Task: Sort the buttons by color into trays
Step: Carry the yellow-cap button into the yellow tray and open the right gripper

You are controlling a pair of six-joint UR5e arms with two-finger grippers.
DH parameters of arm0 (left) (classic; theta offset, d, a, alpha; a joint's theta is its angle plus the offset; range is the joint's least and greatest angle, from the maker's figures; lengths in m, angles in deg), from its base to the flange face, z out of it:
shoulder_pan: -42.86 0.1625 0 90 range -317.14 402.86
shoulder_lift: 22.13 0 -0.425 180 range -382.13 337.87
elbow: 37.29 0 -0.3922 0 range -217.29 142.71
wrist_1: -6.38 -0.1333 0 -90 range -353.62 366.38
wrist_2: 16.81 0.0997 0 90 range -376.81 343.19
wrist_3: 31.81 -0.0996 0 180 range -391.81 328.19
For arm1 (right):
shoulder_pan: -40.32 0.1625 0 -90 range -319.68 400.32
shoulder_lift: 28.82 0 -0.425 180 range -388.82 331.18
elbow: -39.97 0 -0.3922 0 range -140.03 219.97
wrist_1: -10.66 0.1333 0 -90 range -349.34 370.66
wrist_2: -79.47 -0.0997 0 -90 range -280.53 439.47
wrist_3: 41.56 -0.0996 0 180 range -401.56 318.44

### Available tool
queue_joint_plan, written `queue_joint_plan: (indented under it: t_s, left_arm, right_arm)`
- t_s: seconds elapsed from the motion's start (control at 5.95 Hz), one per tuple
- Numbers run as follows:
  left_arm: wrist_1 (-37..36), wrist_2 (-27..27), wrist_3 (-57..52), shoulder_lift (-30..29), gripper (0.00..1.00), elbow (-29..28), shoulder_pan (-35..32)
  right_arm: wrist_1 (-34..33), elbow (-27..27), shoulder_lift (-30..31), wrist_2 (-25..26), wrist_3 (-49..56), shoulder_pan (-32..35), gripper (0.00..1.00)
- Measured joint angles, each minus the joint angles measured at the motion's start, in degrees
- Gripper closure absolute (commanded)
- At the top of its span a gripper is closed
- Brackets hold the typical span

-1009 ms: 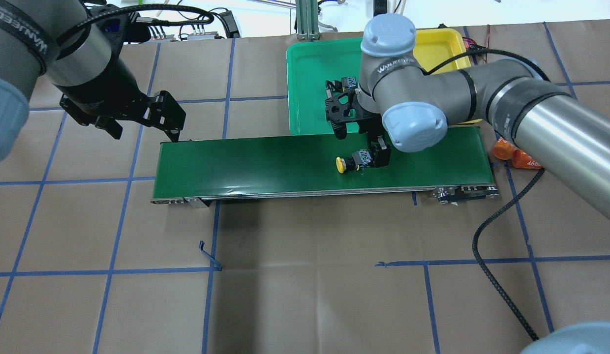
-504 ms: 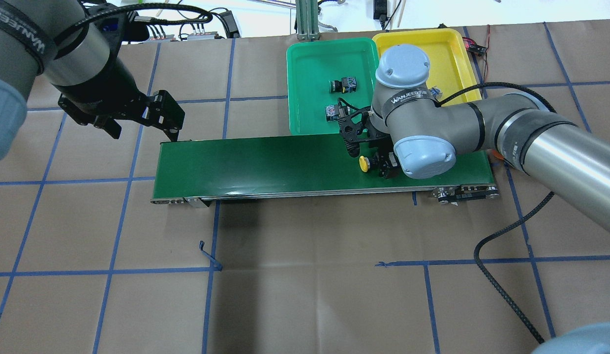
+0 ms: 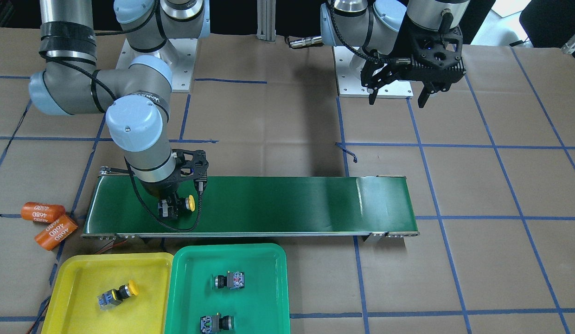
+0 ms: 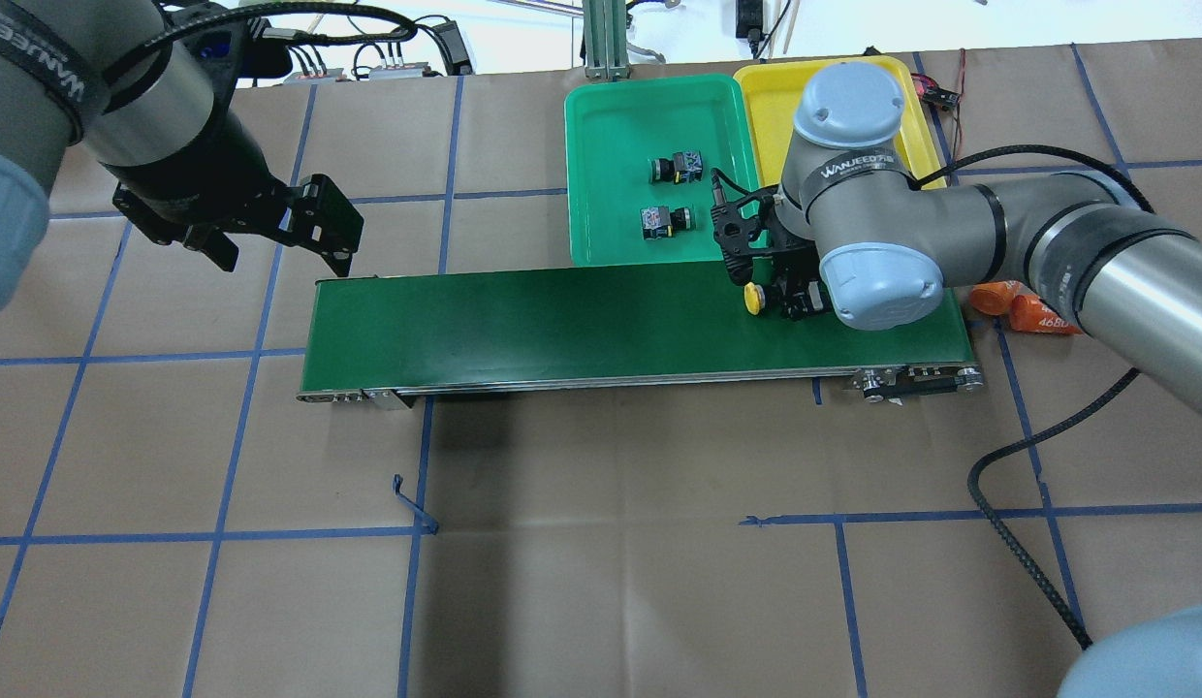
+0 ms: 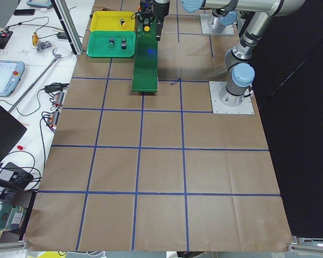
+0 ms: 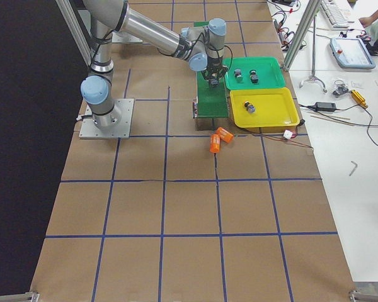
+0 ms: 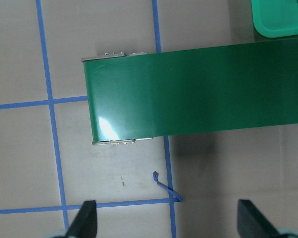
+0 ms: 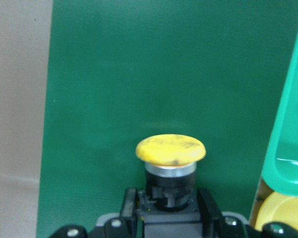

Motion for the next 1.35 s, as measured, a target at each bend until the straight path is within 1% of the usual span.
queue_joint_plan:
  t_s: [0.17, 0.34, 0.67, 0.84, 1.01, 1.18, 1.35]
  left_arm:
    - [-0.07, -0.14, 0.00, -0.08, 0.01, -0.03, 0.00]
    - [-0.09, -0.11, 0.00, -0.12, 0.01, -0.05, 0.01]
    - [-0.10, -0.02, 0.00, -0.10, 0.01, -0.06, 0.04]
    - [-0.10, 0.03, 0.00, -0.07, 0.01, -0.06, 0.04]
    - [-0.10, 0.11, 0.00, -0.04, 0.01, -0.06, 0.04]
    - [-0.10, 0.13, 0.00, -0.03, 0.01, -0.06, 0.04]
    - [-0.10, 0.12, 0.00, -0.03, 0.01, -0.06, 0.04]
  right_arm:
    - [-0.17, -3.39, -0.13, 0.02, 0.31, -0.87, 0.89]
    - [-0.34, -9.23, -2.89, 0.04, 0.75, -1.36, 0.88]
    - [-0.79, -21.96, -13.30, -0.14, 4.96, -4.22, 0.88]
    - [-1.84, -27.36, -19.18, -0.38, 8.08, -6.12, 0.63]
    - [-3.87, -31.27, -24.18, -0.61, 9.78, -7.26, 0.01]
    - [-5.55, -33.73, -27.27, -0.83, 10.12, -7.76, 0.00]
    - [-5.89, -34.91, -27.29, -0.63, 9.62, -7.91, 0.00]
